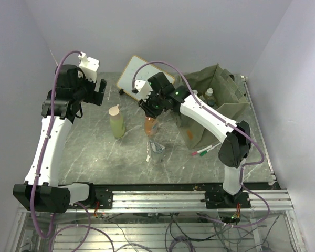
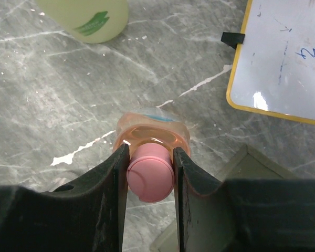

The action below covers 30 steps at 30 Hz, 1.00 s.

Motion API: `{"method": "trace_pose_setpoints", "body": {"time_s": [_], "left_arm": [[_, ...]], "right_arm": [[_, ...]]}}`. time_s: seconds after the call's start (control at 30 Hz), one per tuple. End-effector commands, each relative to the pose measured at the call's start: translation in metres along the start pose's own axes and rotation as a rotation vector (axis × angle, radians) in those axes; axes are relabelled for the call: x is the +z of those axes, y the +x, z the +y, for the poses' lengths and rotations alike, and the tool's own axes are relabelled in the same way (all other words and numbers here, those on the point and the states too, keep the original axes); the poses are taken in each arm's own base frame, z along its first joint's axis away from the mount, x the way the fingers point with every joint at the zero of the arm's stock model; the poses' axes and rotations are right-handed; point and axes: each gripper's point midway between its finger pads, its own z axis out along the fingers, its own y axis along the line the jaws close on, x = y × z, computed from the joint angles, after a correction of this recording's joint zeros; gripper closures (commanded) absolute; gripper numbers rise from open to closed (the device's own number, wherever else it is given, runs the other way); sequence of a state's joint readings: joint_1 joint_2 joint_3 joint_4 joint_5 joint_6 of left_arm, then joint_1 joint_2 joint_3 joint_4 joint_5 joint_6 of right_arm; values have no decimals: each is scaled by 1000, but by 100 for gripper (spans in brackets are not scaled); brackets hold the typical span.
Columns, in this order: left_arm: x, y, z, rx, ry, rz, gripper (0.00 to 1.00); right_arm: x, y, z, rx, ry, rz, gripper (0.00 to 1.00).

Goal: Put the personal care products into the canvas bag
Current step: Pick up the care product from the center of the board.

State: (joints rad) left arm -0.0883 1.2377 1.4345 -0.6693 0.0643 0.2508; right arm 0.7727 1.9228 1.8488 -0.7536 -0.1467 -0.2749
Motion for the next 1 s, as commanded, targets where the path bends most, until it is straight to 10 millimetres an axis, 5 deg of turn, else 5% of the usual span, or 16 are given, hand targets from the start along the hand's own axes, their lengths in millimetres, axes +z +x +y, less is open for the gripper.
{"method": "trace_pose_setpoints", "body": {"time_s": [0.0, 0.33, 0.97], "left_arm": [[-7, -10, 4, 13, -11, -61, 1], [0, -6, -12, 21, 76, -63, 3], [6, -10, -26, 50, 166, -77, 0]], "right_arm": [[-39, -42, -17, -62, 56, -129, 100], [-61, -54, -25, -133, 76, -158, 100], [-159, -123, -36, -262, 153, -358, 100]]}}
